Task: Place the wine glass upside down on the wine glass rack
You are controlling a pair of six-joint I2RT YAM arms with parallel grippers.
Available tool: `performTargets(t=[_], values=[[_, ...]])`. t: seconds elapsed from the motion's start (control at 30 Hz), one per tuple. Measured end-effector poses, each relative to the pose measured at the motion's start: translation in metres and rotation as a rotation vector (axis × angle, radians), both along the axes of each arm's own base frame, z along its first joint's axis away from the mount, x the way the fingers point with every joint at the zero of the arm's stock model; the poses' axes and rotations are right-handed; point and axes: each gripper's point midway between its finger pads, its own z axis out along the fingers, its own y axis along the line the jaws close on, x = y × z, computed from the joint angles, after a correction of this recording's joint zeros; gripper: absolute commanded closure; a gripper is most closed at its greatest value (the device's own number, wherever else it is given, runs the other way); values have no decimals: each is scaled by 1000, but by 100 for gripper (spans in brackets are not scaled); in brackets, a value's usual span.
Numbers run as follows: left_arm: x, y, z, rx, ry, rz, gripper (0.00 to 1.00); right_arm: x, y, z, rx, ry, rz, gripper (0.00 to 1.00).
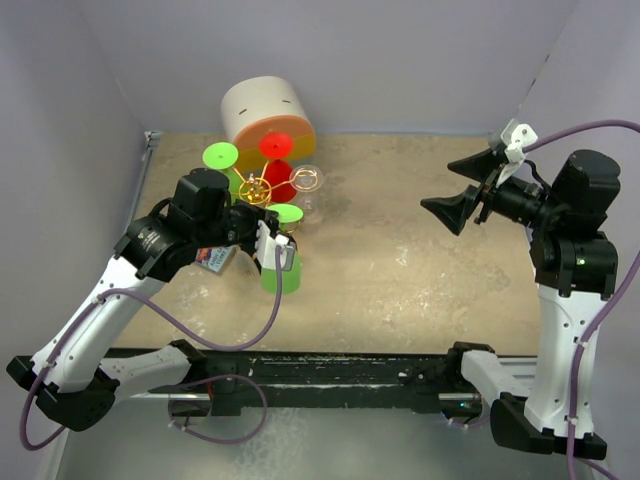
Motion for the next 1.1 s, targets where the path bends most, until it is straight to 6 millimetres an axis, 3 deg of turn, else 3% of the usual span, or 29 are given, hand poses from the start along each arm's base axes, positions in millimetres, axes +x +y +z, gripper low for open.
performTargets(t=[0.17, 0.47, 0.67, 0.87, 0.93, 1.1], values=[[-2, 0, -2, -6, 18, 4, 74, -2, 0, 1, -4, -8, 1, 10], [-8, 1, -2, -12, 31, -5, 70, -2, 0, -1, -10, -13, 2, 10], [-14, 1, -2, -19, 52, -15, 59, -1, 0, -4, -11, -6, 1, 10], [-27, 5, 1, -25, 86, -30, 40, 2, -5, -8, -28, 4, -31, 8], [-34, 8, 6, -41, 102, -26, 33, 7, -12, -13, -41, 18, -78, 1], [-43, 22, 35, -176, 139, 79, 6, 26, -42, -24, -94, 48, -281, 0]])
